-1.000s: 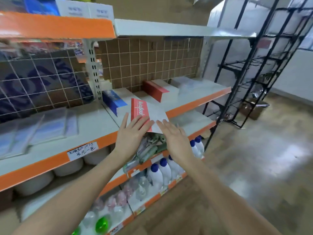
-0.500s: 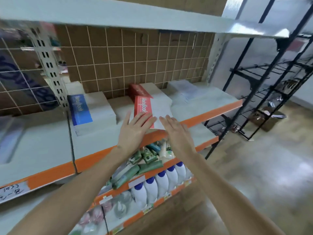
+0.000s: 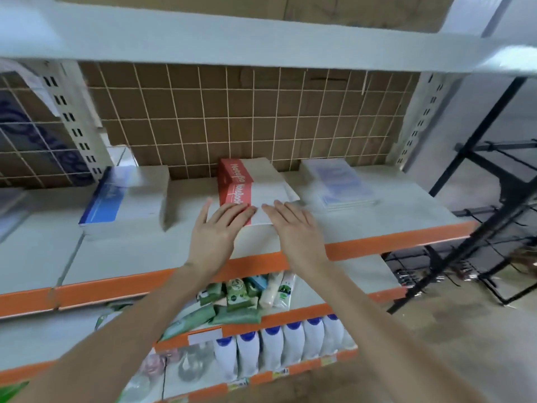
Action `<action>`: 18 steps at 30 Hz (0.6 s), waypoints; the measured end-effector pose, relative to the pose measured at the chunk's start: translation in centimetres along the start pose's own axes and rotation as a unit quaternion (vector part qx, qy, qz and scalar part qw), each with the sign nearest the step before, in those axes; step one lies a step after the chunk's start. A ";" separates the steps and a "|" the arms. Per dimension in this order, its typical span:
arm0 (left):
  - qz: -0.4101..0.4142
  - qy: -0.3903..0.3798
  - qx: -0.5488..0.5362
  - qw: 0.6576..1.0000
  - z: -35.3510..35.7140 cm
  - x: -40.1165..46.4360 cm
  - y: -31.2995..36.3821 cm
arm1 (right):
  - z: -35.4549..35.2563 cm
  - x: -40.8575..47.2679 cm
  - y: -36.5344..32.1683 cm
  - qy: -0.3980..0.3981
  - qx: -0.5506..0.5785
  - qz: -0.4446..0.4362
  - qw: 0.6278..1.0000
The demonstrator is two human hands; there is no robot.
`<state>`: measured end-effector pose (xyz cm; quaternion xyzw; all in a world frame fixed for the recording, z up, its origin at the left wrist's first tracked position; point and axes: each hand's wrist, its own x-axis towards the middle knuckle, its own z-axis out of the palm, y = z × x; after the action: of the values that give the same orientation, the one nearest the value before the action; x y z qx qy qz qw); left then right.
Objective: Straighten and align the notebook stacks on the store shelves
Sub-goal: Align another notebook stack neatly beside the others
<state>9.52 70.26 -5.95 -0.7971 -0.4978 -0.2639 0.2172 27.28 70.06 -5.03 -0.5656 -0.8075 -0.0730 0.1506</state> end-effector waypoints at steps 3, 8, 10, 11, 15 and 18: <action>-0.027 -0.005 0.023 0.999 0.4 0.5 1.3 | 0.7 1.0 2.1 -0.010 0.016 -0.033 0.999; -0.049 -0.054 0.009 0.997 0.6 0.8 2.2 | 2.6 1.8 3.8 -0.035 0.033 -0.053 0.997; -0.050 -0.067 -0.012 0.996 1.0 0.8 2.0 | 3.2 2.1 4.5 -0.048 0.048 -0.040 0.997; -0.054 -0.079 -0.020 0.995 1.3 0.8 1.7 | 3.5 2.4 4.9 -0.055 0.055 -0.033 0.996; -0.100 -0.179 -0.040 0.978 1.9 0.6 0.1 | 3.9 3.7 5.9 -0.103 0.055 -0.008 0.993; -0.129 -0.197 -0.046 0.971 3.4 0.2 -1.1 | 4.4 4.6 5.8 -0.125 0.061 -0.004 0.990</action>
<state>9.29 72.95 -8.30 -0.7714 -0.6169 -0.1501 0.0424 30.60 77.46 -7.96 -0.5568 -0.8252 0.0471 0.0828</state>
